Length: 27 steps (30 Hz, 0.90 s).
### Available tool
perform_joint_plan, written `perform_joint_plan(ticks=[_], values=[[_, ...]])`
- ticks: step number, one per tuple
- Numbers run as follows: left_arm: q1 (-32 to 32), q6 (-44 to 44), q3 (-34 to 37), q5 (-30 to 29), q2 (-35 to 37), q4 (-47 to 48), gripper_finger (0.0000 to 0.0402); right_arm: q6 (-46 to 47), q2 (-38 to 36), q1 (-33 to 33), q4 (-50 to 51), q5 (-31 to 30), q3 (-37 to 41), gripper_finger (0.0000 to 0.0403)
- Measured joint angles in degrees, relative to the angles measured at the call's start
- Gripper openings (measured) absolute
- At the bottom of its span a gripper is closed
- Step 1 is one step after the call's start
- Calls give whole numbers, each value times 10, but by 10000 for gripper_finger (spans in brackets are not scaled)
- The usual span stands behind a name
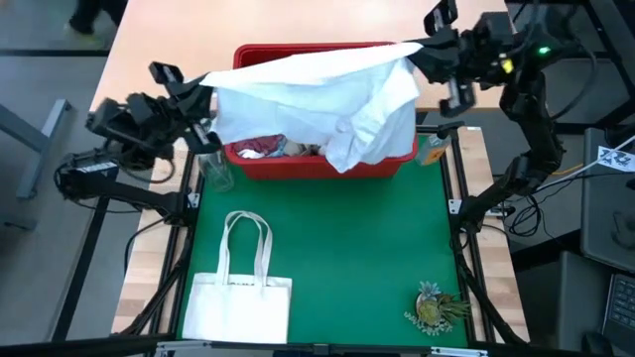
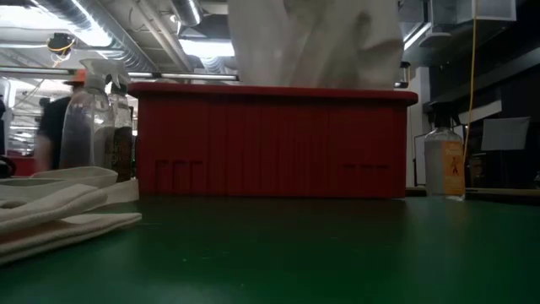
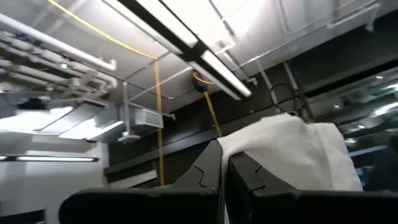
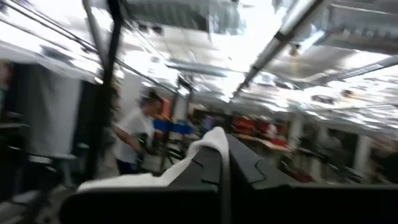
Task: Fold Laundry from Bin
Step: Fold the white polo shirt
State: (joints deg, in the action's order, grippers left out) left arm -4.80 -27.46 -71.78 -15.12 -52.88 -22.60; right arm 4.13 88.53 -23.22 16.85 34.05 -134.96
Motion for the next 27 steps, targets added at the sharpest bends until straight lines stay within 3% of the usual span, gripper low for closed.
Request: perform_joint_plan(ticks=[9, 27], values=[[63, -2, -132, 0, -40, 114, 0, 142, 0, 12, -64, 85, 0, 3], [156, -1, -300, 32, -121, 170, 0, 150, 25, 206, -144, 52, 1, 3]])
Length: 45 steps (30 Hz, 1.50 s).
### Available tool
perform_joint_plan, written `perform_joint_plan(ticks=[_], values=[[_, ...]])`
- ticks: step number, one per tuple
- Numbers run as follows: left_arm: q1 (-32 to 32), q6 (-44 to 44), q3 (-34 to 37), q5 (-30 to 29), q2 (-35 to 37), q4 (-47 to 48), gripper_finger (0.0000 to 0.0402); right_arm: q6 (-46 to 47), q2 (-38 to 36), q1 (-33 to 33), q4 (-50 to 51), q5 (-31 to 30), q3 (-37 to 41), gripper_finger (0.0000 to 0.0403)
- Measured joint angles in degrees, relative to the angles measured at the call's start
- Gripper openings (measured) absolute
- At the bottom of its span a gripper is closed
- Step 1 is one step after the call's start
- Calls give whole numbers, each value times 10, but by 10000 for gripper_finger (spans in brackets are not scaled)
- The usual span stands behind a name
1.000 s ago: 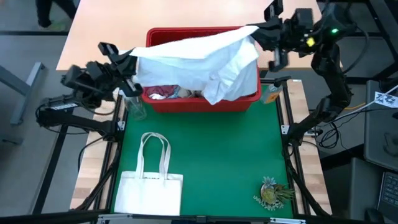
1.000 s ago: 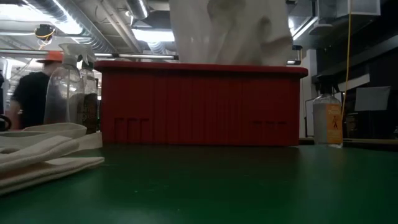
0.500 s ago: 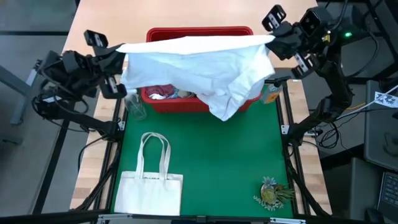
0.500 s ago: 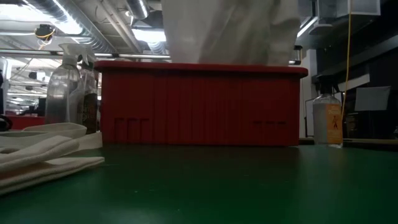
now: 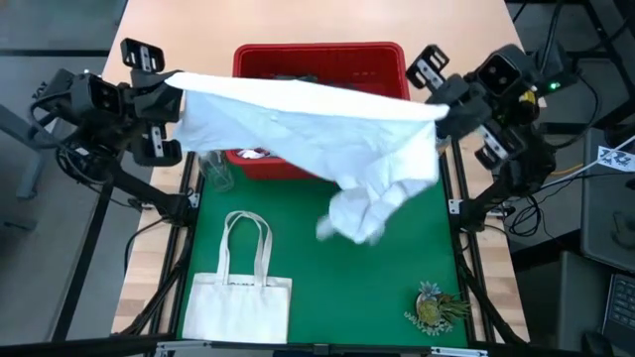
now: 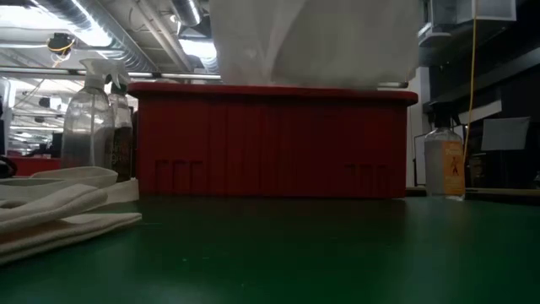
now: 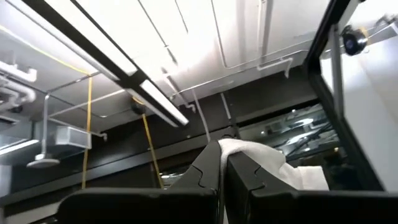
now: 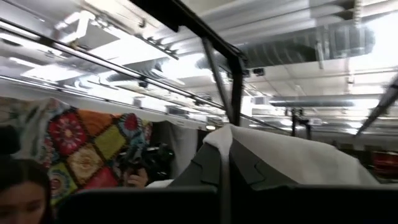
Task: Fold Laundry from Bin
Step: Fold the white polo shirt
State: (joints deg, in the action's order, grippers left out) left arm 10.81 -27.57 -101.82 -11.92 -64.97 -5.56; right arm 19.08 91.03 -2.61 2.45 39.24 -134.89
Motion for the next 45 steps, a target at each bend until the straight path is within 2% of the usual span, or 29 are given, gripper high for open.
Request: perform_joint_plan(ticks=[10, 13, 19, 22, 29, 34, 38, 41, 45], values=[[68, 0, -37, -1, -12, 21, 0, 1, 1, 64, -7, -8, 0, 3], [82, 2, -43, -15, -10, 62, 0, 2, 1, 72, 4, -4, 0, 3], [105, 4, -45, -82, 10, 205, 0, 2, -5, 73, 74, 13, -1, 3], [111, 5, -45, -100, 11, 233, 0, 2, -6, 73, 76, 13, -1, 3], [139, 21, -45, -38, 2, 168, 0, 2, -2, 92, 73, -13, -1, 3], [167, 20, -44, -34, -8, 103, 0, 2, 1, 138, 32, -31, 0, 3], [173, 19, -44, -8, -28, 42, 0, -13, 1, 168, 8, -77, 0, 3], [173, 16, -59, 31, -52, 13, 0, -26, 1, 181, 3, -103, 0, 3], [173, 17, -90, 40, -83, 11, 0, -27, 1, 195, -1, -97, 0, 3]])
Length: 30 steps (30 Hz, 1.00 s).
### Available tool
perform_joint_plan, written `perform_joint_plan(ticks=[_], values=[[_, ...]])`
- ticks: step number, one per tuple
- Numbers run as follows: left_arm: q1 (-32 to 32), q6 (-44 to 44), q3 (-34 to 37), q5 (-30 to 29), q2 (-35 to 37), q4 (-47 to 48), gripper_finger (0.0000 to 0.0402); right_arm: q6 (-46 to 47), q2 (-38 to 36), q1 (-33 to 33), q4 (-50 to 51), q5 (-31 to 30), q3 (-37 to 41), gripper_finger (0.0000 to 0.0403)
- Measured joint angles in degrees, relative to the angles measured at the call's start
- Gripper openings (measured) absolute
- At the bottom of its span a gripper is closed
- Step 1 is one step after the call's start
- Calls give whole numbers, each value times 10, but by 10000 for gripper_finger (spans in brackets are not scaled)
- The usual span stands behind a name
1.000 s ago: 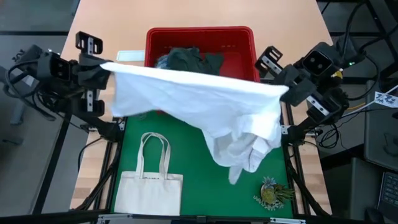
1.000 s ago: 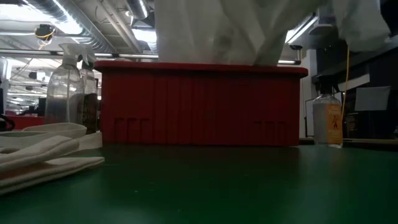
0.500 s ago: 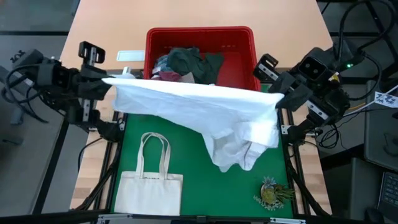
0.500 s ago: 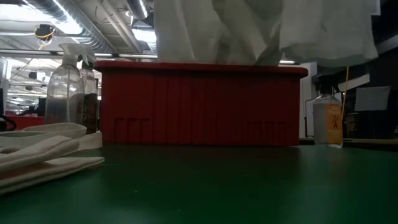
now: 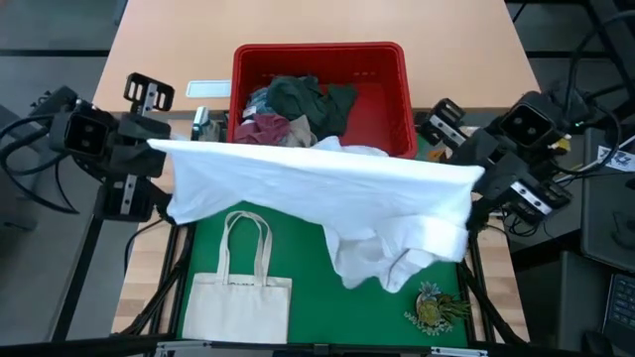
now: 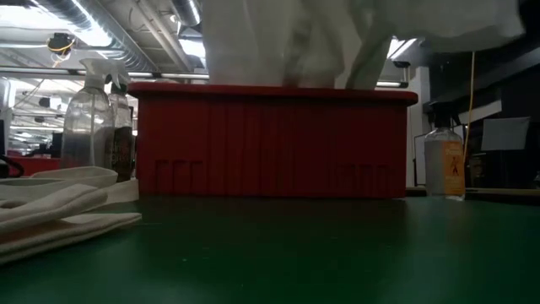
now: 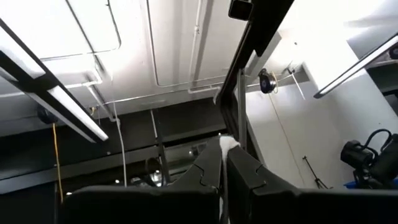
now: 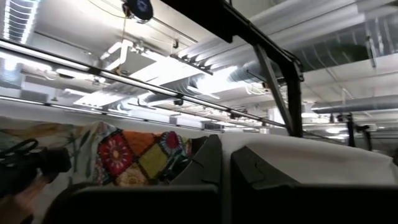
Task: Fold Laundry from Bin
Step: Fold the white polo shirt
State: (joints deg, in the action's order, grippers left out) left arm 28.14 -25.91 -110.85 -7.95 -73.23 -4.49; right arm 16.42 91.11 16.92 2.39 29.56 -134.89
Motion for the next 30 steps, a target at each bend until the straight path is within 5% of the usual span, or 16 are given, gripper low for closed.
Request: perform_joint_plan(ticks=[22, 30], values=[[5, -46, -184, -30, -114, 38, 0, -2, -7, 48, -79, -30, 0, 3], [10, 17, -187, -94, -108, 195, 0, 31, -33, 50, 63, 25, -2, 3]])
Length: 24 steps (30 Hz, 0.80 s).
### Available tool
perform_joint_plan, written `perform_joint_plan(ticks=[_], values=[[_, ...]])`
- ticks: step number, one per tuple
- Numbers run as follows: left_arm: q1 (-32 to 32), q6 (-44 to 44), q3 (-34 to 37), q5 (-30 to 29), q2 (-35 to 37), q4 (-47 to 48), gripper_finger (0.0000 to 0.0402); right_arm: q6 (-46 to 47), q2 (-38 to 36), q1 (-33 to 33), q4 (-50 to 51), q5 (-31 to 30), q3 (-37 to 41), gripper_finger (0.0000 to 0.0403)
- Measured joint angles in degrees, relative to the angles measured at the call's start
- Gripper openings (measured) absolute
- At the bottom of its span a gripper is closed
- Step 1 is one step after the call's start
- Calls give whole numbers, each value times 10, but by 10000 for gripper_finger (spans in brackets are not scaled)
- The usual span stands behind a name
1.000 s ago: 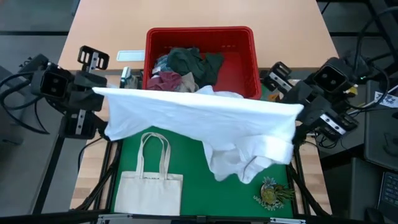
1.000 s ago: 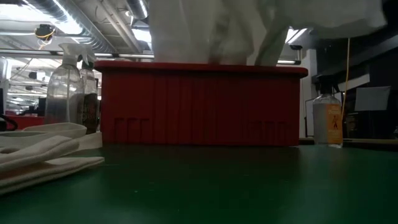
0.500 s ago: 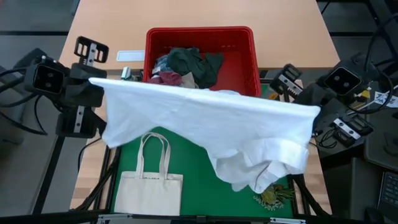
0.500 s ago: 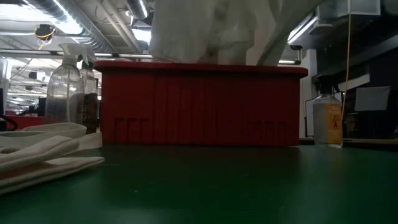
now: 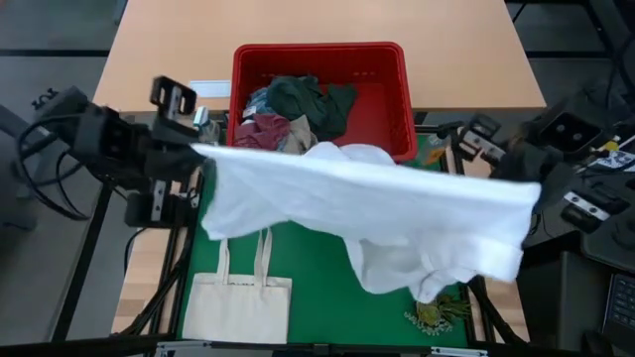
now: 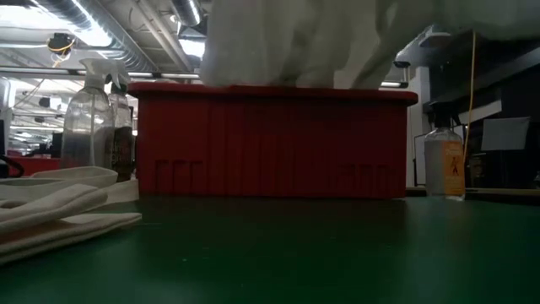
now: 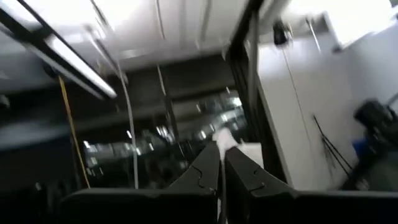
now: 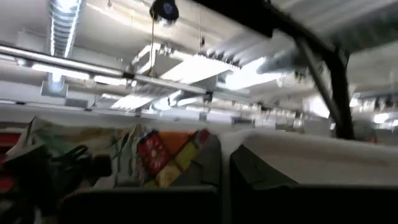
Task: Fold Laundry from Bin
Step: Fold the white polo shirt
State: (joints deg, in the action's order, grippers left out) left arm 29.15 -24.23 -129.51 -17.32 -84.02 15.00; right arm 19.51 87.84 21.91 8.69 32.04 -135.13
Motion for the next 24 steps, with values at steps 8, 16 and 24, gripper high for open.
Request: perform_joint_plan(ticks=[8, 16, 24], values=[[2, 120, 0, -34, -3, 192, 0, -6, 2, 0, 151, 0, 1, 3], [40, 196, 0, 44, 2, 252, 0, -8, 2, 47, 161, -13, 1, 3], [50, 161, 1, -84, -7, 361, 0, -83, 3, 67, 327, -78, 2, 3]])
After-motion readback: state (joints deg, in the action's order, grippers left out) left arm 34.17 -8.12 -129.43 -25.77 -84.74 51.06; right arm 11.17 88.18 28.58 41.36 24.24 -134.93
